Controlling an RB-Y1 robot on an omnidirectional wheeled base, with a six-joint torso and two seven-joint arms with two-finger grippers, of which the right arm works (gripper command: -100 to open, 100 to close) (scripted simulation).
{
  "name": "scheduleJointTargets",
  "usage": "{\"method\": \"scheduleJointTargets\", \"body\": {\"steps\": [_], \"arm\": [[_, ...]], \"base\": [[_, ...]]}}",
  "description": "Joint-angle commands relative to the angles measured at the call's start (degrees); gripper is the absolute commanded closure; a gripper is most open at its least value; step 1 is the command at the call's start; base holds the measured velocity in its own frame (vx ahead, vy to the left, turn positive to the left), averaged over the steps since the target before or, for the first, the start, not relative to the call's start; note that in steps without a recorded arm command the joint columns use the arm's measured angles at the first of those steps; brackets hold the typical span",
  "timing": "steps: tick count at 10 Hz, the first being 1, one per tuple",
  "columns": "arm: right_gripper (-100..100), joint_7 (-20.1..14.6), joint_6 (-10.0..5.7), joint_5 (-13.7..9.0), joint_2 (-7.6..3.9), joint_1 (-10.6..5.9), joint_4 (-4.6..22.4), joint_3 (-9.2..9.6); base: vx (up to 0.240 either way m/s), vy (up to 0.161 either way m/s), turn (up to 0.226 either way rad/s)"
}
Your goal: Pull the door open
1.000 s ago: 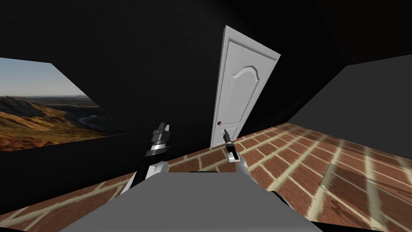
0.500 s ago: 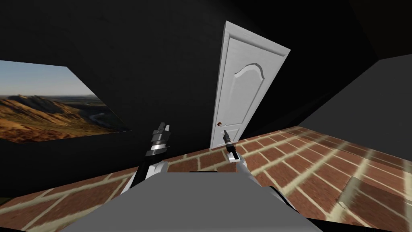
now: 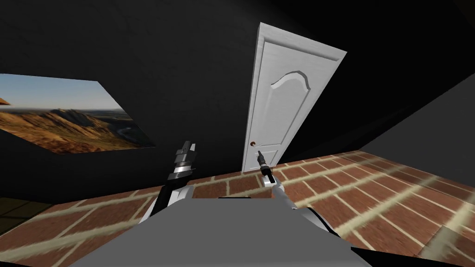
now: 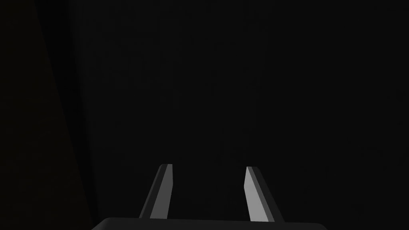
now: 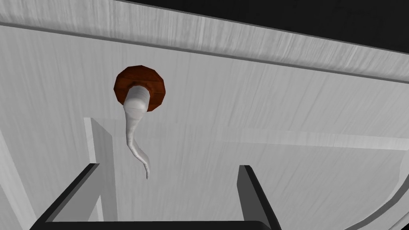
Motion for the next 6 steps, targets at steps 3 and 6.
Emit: {"method": "scheduleJointTargets", "body": {"steps": [3,6], "arm": [[-100,-0.87,0.21,0.12,-0.52,-1.88,4.31,0.20],[-100,-1.47,0.03,0.21,-0.85,-3.39,7.86,0.33]], "base": [[0.017,-0.142,0.139],[0.020,-0.128,0.118]]}}
